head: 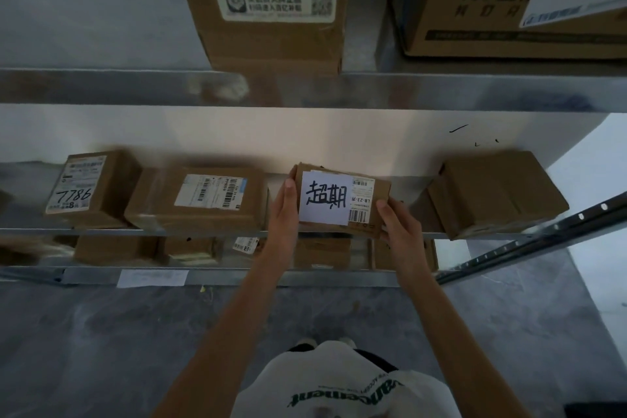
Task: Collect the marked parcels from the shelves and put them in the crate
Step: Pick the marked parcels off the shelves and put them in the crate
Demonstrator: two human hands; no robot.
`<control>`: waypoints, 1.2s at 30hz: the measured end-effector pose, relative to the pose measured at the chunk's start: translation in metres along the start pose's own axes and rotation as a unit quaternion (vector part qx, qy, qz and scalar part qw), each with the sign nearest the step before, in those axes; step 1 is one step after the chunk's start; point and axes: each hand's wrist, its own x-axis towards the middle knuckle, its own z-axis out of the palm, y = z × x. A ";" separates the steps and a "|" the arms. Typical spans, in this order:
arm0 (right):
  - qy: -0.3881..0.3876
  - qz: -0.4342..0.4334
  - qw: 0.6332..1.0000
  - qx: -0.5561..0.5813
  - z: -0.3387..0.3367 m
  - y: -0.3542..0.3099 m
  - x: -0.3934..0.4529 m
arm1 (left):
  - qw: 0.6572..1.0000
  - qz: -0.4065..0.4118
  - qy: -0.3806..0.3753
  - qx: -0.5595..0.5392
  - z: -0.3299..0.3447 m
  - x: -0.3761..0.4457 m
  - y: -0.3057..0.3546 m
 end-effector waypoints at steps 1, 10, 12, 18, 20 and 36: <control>0.014 -0.002 1.000 -0.004 0.001 0.000 -0.003 | 1.000 -0.013 -0.010 -0.006 0.001 -0.001 -0.002; 0.183 0.016 0.981 0.054 -0.033 0.022 -0.066 | 0.981 -0.062 -0.167 0.075 0.046 -0.021 -0.025; 0.230 0.015 0.971 0.067 -0.048 0.027 -0.086 | 0.971 -0.061 -0.213 0.093 0.068 -0.037 -0.031; 0.341 0.039 0.936 0.084 -0.111 0.045 -0.152 | 0.913 -0.073 -0.364 0.171 0.140 -0.088 -0.048; 0.372 0.046 0.922 0.098 -0.134 0.052 -0.174 | 0.893 -0.081 -0.404 0.179 0.165 -0.108 -0.053; 0.563 0.090 0.799 0.189 -0.315 0.088 -0.326 | 0.733 -0.048 -0.632 0.248 0.332 -0.301 -0.121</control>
